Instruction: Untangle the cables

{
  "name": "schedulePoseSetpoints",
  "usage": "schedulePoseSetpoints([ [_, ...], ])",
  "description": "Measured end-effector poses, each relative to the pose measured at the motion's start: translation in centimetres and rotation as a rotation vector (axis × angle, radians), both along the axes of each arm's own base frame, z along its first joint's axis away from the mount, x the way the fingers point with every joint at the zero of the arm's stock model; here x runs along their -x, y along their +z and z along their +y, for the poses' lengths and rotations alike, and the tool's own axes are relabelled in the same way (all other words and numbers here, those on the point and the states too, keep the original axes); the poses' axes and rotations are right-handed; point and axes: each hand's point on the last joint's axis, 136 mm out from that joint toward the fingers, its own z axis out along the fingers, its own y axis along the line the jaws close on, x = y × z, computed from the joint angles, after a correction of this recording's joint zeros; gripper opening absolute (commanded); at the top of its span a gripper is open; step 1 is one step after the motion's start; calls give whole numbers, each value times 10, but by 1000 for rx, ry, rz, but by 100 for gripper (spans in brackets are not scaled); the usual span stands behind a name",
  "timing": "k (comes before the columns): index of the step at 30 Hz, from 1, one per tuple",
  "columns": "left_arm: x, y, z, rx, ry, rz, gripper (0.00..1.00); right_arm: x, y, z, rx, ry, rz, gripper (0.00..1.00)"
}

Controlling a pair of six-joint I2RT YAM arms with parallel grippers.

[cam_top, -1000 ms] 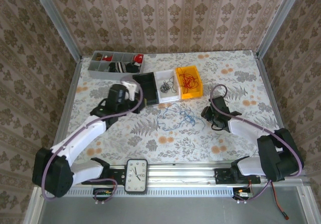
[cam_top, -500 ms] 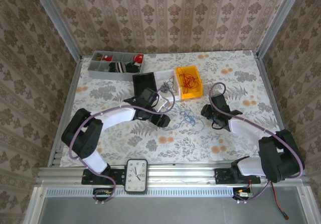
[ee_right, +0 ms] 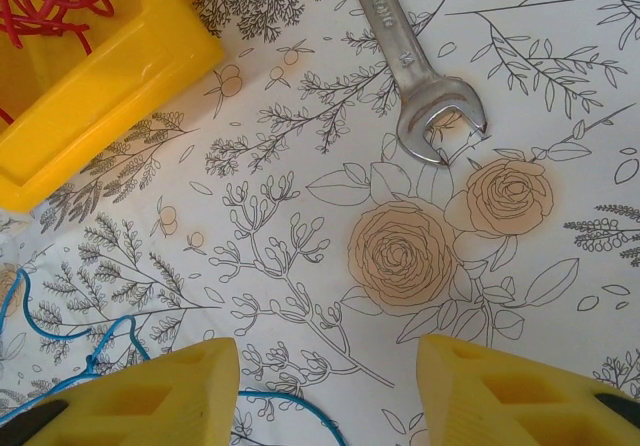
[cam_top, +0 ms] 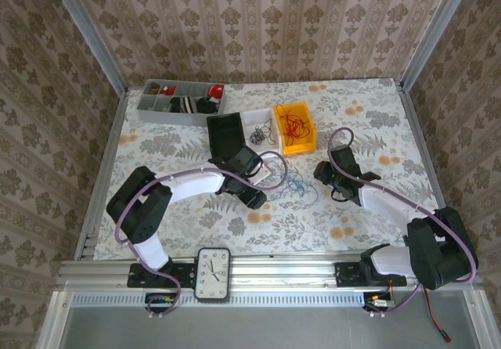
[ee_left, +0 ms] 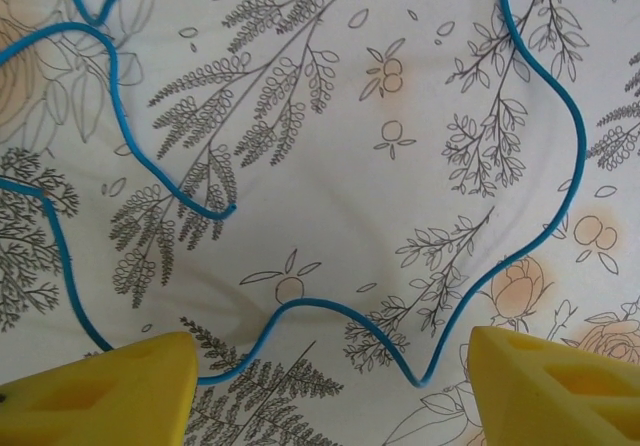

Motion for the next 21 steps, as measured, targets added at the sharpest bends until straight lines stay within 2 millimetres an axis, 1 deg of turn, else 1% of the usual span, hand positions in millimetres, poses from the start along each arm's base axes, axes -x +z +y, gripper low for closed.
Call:
schedulePoseSetpoints([
  [2,0,-3,0,-13,-4,2,65,-1,-1,0,-1,1,1,50],
  [4,-1,-6,0,-26,-7,4,59,0,-4,1,0,3,11,50],
  [5,-2,-8,-1,-30,-8,6,54,0,-5,1,1,3,13,50],
  [6,-3,-10,-2,-36,-10,7,44,0,-6,1,1,3,16,50],
  [8,-5,-14,-2,-48,-9,11,17,0,-6,1,2,3,18,50],
  [9,-8,-14,-2,-54,-2,3,7,0,-6,1,1,3,17,50],
  [10,-10,-13,-3,-49,2,2,0,0,-6,1,0,5,18,50],
  [12,-12,-11,-1,-48,12,4,0,0,-6,3,-8,15,19,51],
  [14,-11,-4,0,-29,27,18,0,-1,-5,7,-16,34,12,51],
  [16,-13,18,2,43,52,39,0,-3,-2,12,-33,61,0,51],
  [17,-16,35,4,99,70,51,0,-3,-1,16,-43,82,-6,51],
  [19,-25,80,6,235,100,52,0,-5,3,26,-67,130,-23,52],
  [21,-37,135,8,380,108,22,0,-5,6,42,-89,204,-37,53],
])
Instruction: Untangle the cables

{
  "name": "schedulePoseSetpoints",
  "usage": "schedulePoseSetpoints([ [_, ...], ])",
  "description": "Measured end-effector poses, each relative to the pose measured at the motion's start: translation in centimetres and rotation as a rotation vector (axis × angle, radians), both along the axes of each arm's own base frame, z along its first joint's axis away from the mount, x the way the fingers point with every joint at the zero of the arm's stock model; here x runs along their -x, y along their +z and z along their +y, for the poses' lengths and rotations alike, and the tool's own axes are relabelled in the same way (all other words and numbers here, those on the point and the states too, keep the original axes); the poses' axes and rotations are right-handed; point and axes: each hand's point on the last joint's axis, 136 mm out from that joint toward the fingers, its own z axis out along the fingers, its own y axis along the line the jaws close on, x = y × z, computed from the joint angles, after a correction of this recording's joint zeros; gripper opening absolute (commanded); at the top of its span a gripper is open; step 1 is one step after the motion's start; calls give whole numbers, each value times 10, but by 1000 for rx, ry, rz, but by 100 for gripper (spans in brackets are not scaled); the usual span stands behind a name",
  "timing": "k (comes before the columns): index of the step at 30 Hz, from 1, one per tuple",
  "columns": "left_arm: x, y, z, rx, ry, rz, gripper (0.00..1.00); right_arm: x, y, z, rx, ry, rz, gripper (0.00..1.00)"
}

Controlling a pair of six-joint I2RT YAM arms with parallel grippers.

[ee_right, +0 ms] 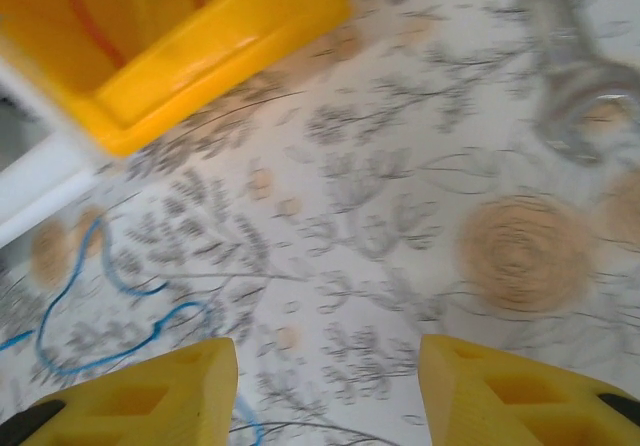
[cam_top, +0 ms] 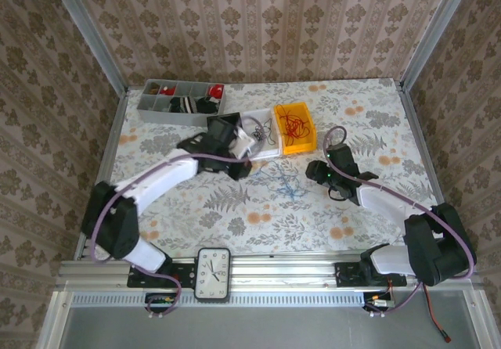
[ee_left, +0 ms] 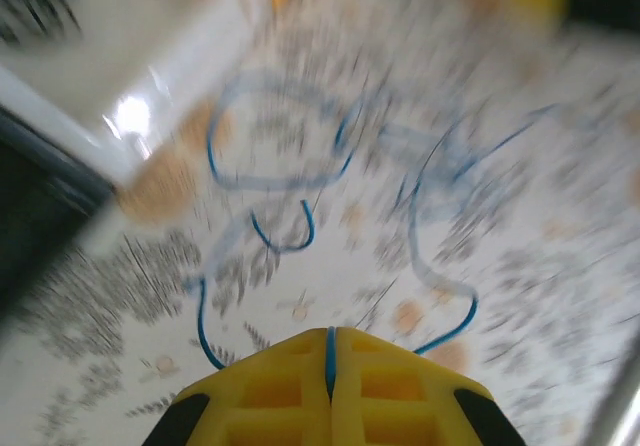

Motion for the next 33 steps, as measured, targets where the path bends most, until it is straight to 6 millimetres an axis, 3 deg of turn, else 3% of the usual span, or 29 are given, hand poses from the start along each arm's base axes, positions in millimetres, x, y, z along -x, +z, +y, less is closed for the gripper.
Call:
schedulePoseSetpoints([
  [2,-2,46,-2,112,-24,-35,0,1,0,19,-14,84,-1,54],
  [5,13,84,-10,221,-100,-20,0,4,2,52,-31,218,4,54],
  [11,33,88,-13,297,-164,127,0,4,0,99,-51,382,10,54],
  [17,26,118,-3,421,-132,167,0,-2,-11,106,-35,406,39,54],
  [21,31,146,-3,480,-152,127,0,-8,-19,117,6,430,68,53],
  [25,35,163,0,508,-157,85,0,-9,-31,123,94,442,112,50],
  [29,30,174,7,512,-119,18,0,2,-50,111,207,434,185,39],
  [33,6,200,30,539,4,-111,0,4,-55,98,273,401,212,26],
])
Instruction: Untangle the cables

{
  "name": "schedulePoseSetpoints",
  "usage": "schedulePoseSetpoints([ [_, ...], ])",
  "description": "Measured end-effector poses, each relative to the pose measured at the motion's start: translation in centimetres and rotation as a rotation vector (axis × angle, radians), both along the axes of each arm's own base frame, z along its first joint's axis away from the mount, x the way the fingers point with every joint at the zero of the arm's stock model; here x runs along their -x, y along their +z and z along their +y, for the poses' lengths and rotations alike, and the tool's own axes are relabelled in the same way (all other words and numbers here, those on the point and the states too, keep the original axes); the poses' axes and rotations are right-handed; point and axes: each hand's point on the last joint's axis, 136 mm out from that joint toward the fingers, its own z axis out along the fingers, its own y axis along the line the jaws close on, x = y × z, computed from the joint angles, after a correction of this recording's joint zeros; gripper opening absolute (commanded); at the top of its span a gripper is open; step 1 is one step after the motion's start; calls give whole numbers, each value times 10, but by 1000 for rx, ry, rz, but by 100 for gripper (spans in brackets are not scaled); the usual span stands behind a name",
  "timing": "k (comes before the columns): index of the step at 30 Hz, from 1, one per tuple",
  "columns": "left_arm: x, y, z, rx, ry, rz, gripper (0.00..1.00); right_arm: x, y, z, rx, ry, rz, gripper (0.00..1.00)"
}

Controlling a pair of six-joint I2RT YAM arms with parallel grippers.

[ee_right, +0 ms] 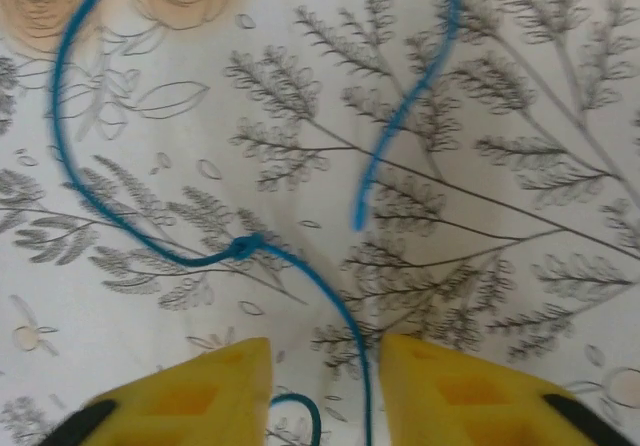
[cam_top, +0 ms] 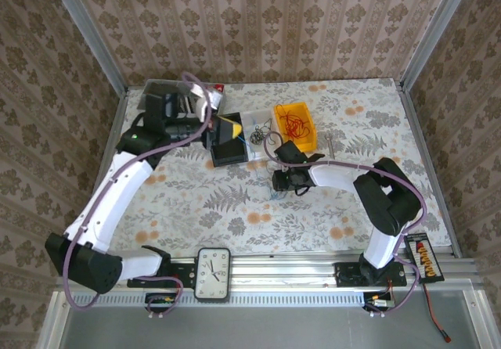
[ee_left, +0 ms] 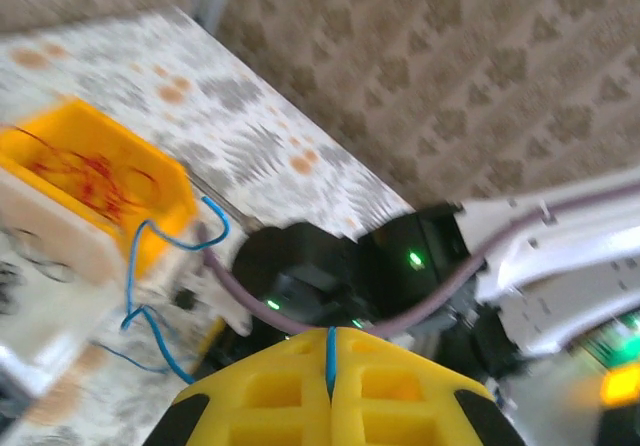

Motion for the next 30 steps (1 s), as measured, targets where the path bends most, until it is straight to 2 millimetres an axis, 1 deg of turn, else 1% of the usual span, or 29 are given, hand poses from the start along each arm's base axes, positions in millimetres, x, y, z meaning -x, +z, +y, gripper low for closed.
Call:
schedulePoseSetpoints([
  [2,-14,21,16,43,86,-54,0,0,-1,-5,21,-14,0,26],
  [6,-36,71,59,165,260,-156,0,0,-2,-9,34,-35,2,26],
  [8,-44,90,78,214,328,-188,0,-1,-2,-11,32,-49,5,27],
  [10,-51,105,94,250,388,-222,0,-2,-3,-14,23,-64,8,27],
  [13,-55,114,98,267,415,-246,0,-3,-1,-20,2,-90,9,27],
  [16,-65,113,99,274,442,-244,0,-2,1,-30,-5,-119,5,27],
  [19,-83,102,98,268,480,-217,0,2,2,-35,-22,-126,0,29],
  [22,-100,77,87,241,492,-166,0,1,10,-30,-64,-119,-15,32],
  [24,-110,56,79,214,495,-127,0,-1,17,-26,-90,-112,-32,34],
  [26,-117,39,73,190,503,-98,0,-3,23,-25,-103,-111,-48,39],
  [27,-121,30,71,177,510,-87,0,-3,27,-24,-111,-111,-56,42],
  [30,-133,13,72,144,550,-78,0,-4,35,-24,-129,-111,-84,46],
])
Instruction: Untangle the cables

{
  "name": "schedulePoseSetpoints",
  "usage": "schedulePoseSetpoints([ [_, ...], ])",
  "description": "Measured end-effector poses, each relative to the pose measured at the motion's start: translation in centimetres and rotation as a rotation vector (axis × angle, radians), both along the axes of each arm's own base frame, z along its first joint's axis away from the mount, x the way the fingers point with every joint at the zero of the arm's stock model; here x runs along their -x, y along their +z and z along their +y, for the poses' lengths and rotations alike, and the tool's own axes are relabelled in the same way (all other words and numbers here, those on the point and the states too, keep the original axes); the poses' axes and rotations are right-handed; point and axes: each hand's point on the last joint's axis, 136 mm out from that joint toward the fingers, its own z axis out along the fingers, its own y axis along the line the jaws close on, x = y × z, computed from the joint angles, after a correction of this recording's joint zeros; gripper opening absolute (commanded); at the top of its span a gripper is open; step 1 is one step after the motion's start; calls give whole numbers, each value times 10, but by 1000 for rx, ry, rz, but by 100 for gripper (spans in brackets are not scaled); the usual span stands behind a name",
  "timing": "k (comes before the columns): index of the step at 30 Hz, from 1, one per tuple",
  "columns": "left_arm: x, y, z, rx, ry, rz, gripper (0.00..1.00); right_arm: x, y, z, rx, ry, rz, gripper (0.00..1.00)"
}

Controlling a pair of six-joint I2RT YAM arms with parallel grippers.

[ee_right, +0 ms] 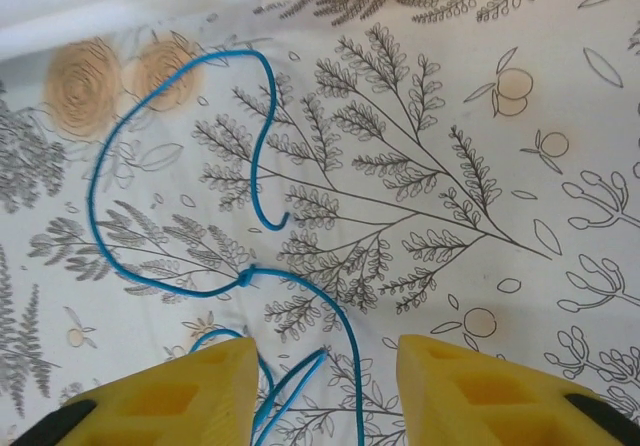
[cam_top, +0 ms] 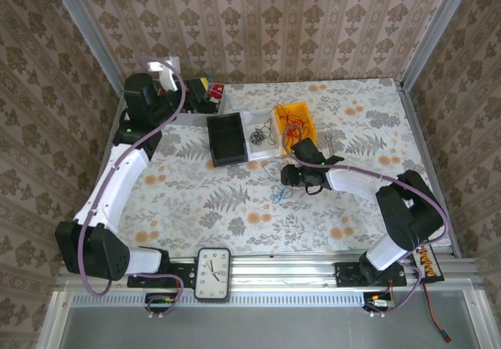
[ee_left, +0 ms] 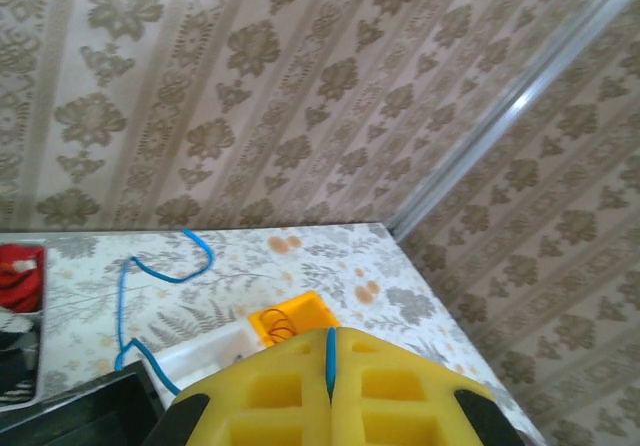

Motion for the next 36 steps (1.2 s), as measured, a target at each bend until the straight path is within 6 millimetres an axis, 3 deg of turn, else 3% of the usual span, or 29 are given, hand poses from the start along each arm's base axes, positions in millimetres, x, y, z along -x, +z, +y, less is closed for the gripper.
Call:
schedulePoseSetpoints([
  [6,-18,-24,12,-30,102,21,0,6,6,-3,-26,-12,-29,57],
  [14,-30,-57,14,-81,140,69,0,6,24,-7,-54,-28,-91,57],
  [20,-31,-70,17,-181,178,66,0,4,25,-9,-45,-37,-102,57],
  [27,-24,-87,27,-294,202,95,0,4,25,-9,-44,-38,-103,57],
  [36,1,-77,30,-450,228,22,0,1,20,-6,-37,-33,-90,57],
])
